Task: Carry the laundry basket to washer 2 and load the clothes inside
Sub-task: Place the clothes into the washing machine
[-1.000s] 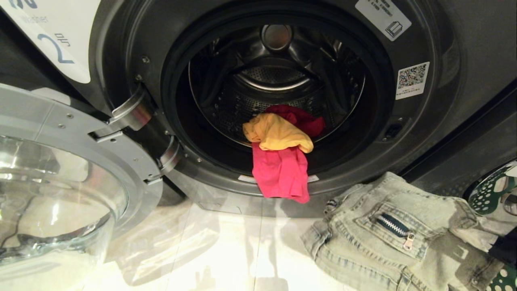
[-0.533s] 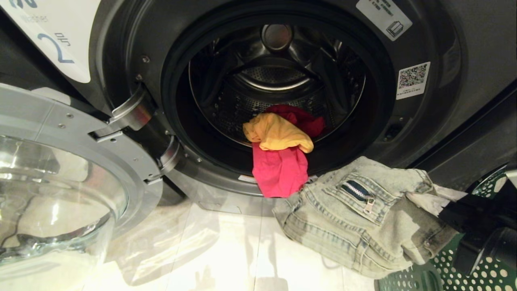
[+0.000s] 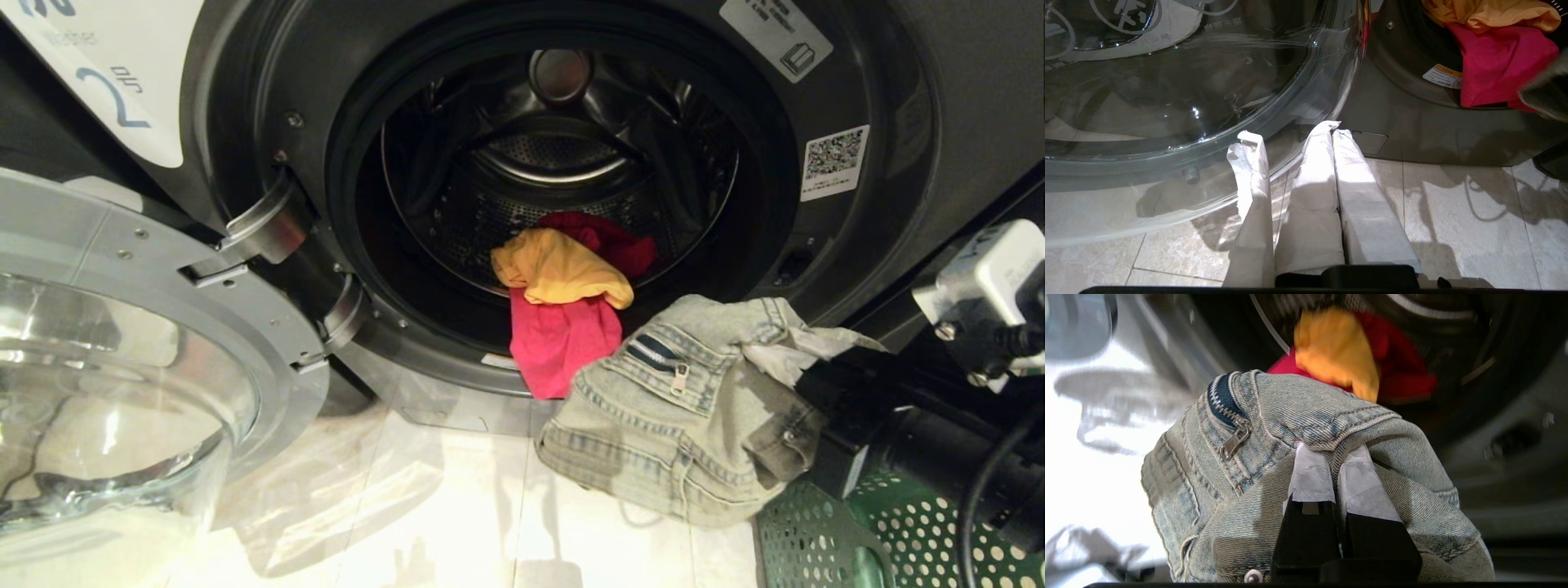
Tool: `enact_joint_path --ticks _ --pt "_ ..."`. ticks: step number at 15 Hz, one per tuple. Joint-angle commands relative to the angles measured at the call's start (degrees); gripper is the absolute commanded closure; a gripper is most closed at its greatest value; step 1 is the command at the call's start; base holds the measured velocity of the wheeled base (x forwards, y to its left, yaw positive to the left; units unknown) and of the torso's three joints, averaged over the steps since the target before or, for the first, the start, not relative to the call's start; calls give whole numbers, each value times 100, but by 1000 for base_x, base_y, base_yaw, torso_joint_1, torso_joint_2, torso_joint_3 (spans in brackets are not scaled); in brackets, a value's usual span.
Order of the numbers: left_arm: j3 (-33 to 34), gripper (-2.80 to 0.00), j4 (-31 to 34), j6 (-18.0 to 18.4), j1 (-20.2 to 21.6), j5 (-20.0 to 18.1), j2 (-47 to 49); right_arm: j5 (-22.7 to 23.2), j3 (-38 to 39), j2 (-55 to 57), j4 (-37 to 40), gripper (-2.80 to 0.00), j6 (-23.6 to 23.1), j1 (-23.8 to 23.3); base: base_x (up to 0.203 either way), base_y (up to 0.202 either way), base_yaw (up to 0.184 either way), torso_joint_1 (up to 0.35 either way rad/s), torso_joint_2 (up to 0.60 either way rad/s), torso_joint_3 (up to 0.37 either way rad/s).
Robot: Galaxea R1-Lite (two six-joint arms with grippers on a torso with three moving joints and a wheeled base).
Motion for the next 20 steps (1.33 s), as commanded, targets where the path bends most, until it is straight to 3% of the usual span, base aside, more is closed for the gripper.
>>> enact_joint_path --ticks 1,9,12,16,20 --pt "229 0 -12 -2 2 2 9 -47 -130 839 -701 0 -10 44 0 0 0 0 0 0" --pt "229 0 -5 -2 2 2 9 -392 -1757 2975 -1792 0 112 -6 0 0 0 0 0 0" --pt "229 0 -5 -2 2 2 9 -835 -2268 3737 -2202 0 124 -269 0 0 0 0 0 0" --pt "229 0 -7 -2 2 2 9 -1040 -3969 4627 -2259 0 21 -770 0 0 0 0 0 0" --pt "229 0 -5 -2 2 2 9 -856 -5462 5324 -2266 0 -348 -1215 0 0 0 0 0 0"
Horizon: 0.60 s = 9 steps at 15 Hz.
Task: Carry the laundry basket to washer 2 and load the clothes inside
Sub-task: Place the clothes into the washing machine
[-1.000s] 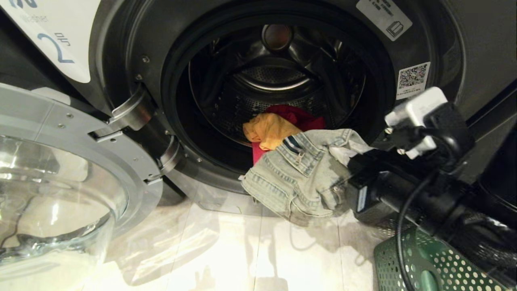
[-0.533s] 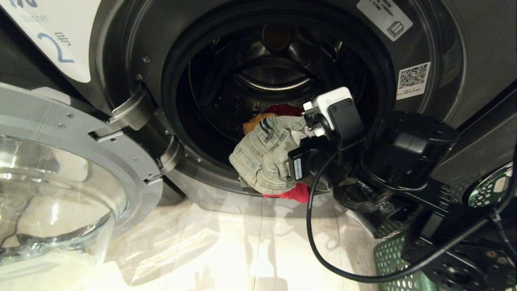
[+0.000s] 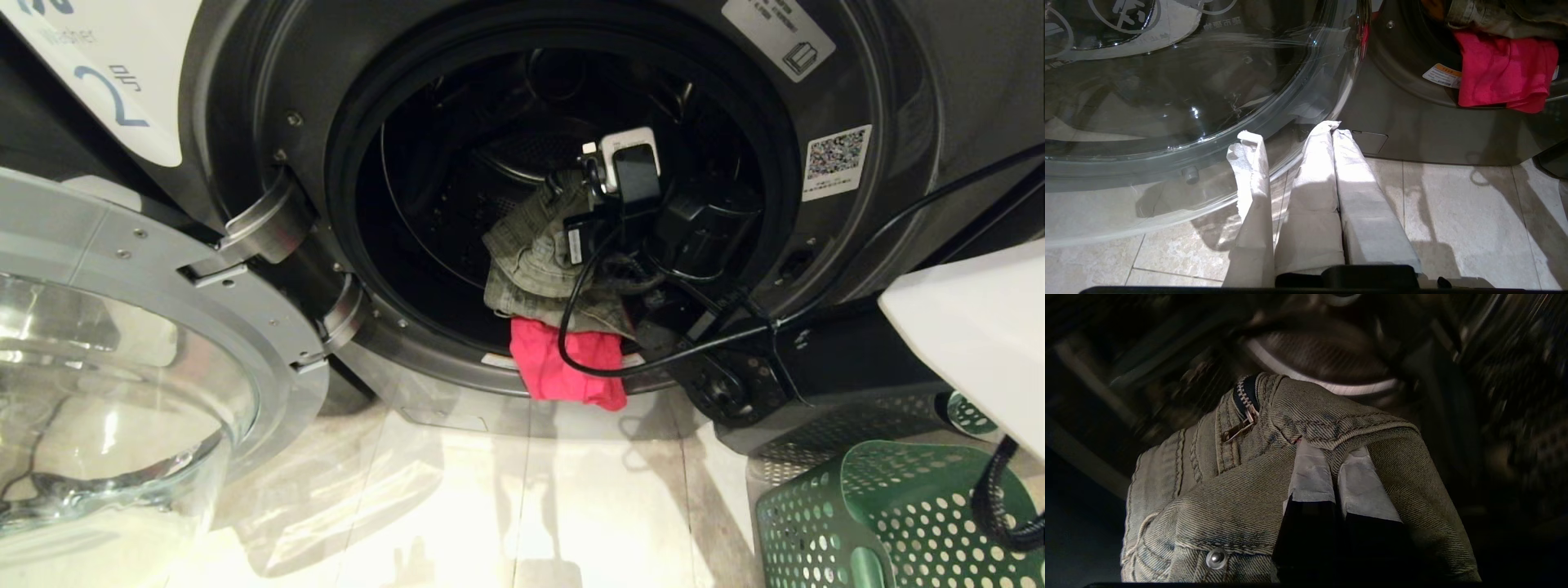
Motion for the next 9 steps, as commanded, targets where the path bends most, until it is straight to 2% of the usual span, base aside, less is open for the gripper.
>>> enact_joint_path --ticks 1,4,6,9 --pt "229 0 -13 -2 2 2 9 79 -993 513 -50 0 -184 -233 0 0 0 0 0 0" --pt "229 0 -5 -2 2 2 9 366 -1833 805 -54 0 -574 -441 0 0 0 0 0 0" --pt "229 0 -7 -2 2 2 9 424 -1722 879 -55 0 -588 -449 0 0 0 0 0 0" --pt "229 0 -7 -2 2 2 9 425 -1135 761 -54 0 -521 -450 0 0 0 0 0 0"
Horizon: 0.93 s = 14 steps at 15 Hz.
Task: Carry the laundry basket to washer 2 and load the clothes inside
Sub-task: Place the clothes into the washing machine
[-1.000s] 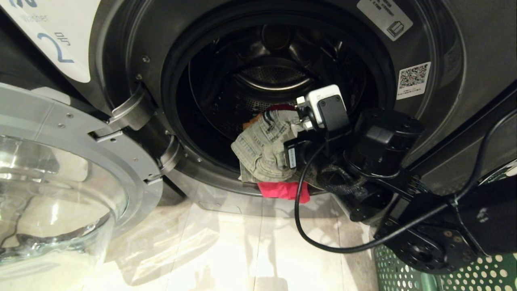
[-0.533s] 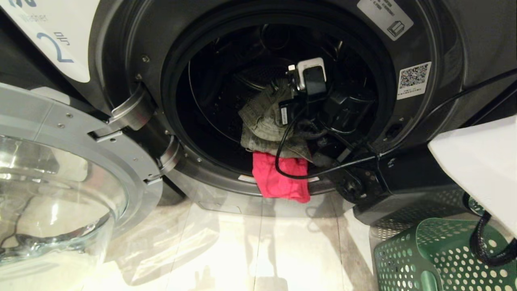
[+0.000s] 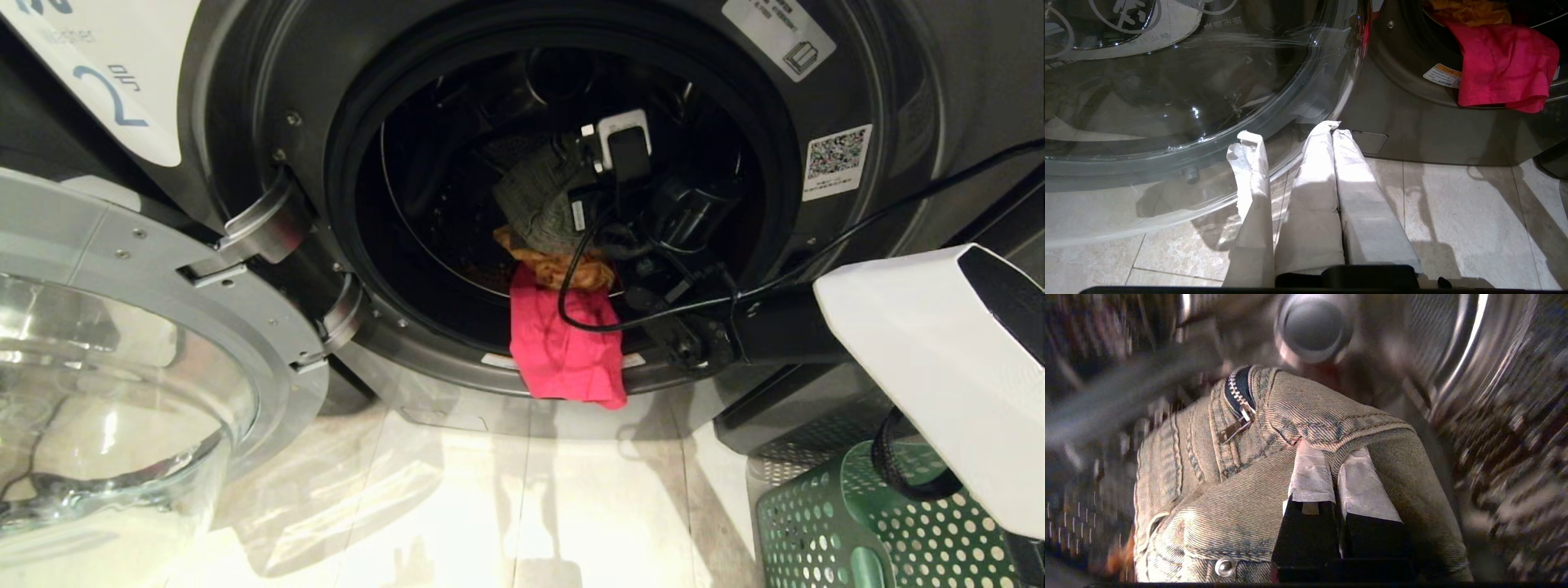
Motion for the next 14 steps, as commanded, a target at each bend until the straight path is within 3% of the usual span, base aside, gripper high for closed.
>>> enact_joint_path --ticks 1,5,9,10,11,14 --pt "229 0 -3 -2 2 2 9 -13 521 -146 -32 0 68 -1 0 0 0 0 0 0" --pt "229 0 -3 -2 2 2 9 -22 1607 -541 -9 0 369 44 0 0 0 0 0 0" --pt "229 0 -4 -2 2 2 9 -57 1870 -634 19 0 467 149 0 0 0 0 0 0" --pt "229 0 -10 -2 2 2 9 -69 1900 -643 50 -73 464 157 0 0 0 0 0 0" --pt "229 0 -3 -2 2 2 9 -75 1915 -652 65 -280 450 166 0 0 0 0 0 0" --pt "229 0 -11 -2 2 2 9 -50 1957 -720 272 -280 604 201 0 0 0 0 0 0"
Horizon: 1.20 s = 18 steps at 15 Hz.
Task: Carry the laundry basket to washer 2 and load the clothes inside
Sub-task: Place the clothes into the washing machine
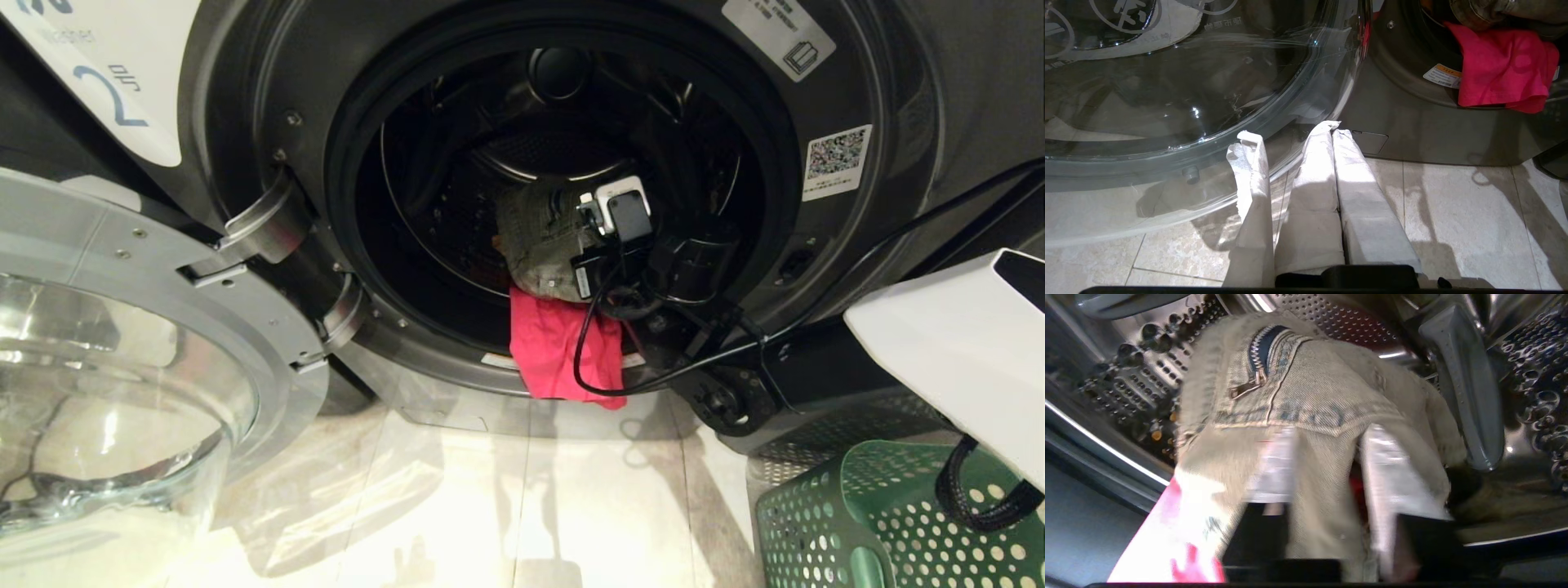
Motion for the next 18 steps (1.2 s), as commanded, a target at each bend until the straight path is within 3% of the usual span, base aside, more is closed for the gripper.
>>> enact_joint_path --ticks 1,12,14,18 --pt "229 0 -5 -3 2 2 9 -6 72 -108 107 -280 87 29 0 0 0 0 0 0" --pt "229 0 -13 -3 2 2 9 -8 2219 -1389 138 -280 646 865 0 0 0 0 0 0" --pt "229 0 -14 -3 2 2 9 -68 2593 -1326 305 -280 1192 961 0 0 0 0 0 0" --pt "229 0 -13 -3 2 2 9 -399 2545 -1254 1986 -280 2608 971 0 0 0 0 0 0"
